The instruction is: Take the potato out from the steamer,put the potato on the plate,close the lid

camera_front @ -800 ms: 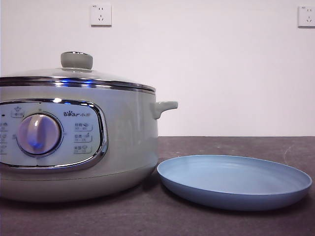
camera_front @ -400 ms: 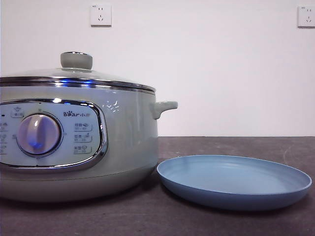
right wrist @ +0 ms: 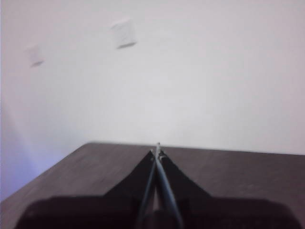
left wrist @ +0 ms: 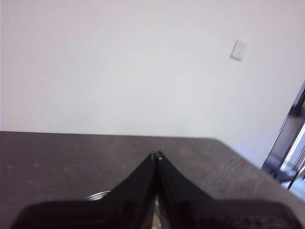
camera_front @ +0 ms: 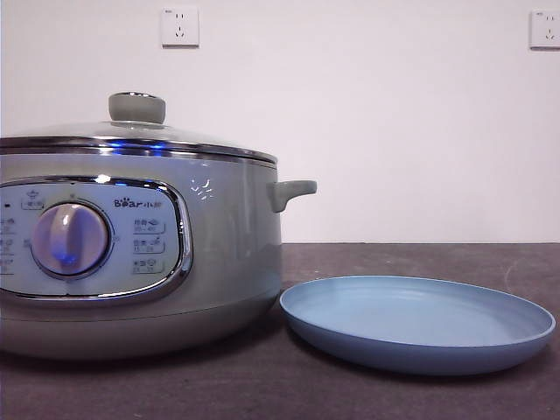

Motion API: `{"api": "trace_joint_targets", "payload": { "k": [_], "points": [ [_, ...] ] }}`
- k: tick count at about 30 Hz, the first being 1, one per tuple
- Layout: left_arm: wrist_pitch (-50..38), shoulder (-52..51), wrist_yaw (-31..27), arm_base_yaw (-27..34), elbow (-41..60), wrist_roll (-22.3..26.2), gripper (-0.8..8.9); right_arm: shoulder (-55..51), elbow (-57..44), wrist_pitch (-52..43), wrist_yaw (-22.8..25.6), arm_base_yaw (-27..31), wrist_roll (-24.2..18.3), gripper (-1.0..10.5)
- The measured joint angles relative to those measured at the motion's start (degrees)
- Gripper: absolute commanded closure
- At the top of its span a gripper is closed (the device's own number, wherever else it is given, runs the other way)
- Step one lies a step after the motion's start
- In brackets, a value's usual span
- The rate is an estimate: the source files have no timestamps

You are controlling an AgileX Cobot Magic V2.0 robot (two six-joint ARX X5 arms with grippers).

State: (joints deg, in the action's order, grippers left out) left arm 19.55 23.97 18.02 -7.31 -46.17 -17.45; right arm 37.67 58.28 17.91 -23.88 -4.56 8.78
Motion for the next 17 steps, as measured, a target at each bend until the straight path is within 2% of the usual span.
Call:
{"api": "trace_joint_targets", "payload": {
  "k": [8,11,13,14,17],
  "points": [
    [15.41,15.06,0.0,-3.32,-17.2,9.14,8.2,12.46,15.63,14.23,-11.72,-3.85,-5.29,9.5],
    [20.06,19.89,0.2,-5.05,-22.43,11.21,8.13,15.87,19.32,18.43,-13.22,-6.19,-7.45,9.3],
    [20.9,22.38,0.2,-6.27,-24.79,12.0,8.04,17.35,20.7,19.71,-13.22,-7.72,-8.83,8.2],
    [20.98,23.58,0.2,-6.91,-25.73,12.33,7.66,17.97,21.09,19.91,-13.2,-8.35,-9.31,7.4],
    [21.33,26.4,0.2,-8.48,-26.93,12.59,5.45,18.8,21.46,19.96,-12.28,-9.4,-10.01,5.0]
  ]
}}
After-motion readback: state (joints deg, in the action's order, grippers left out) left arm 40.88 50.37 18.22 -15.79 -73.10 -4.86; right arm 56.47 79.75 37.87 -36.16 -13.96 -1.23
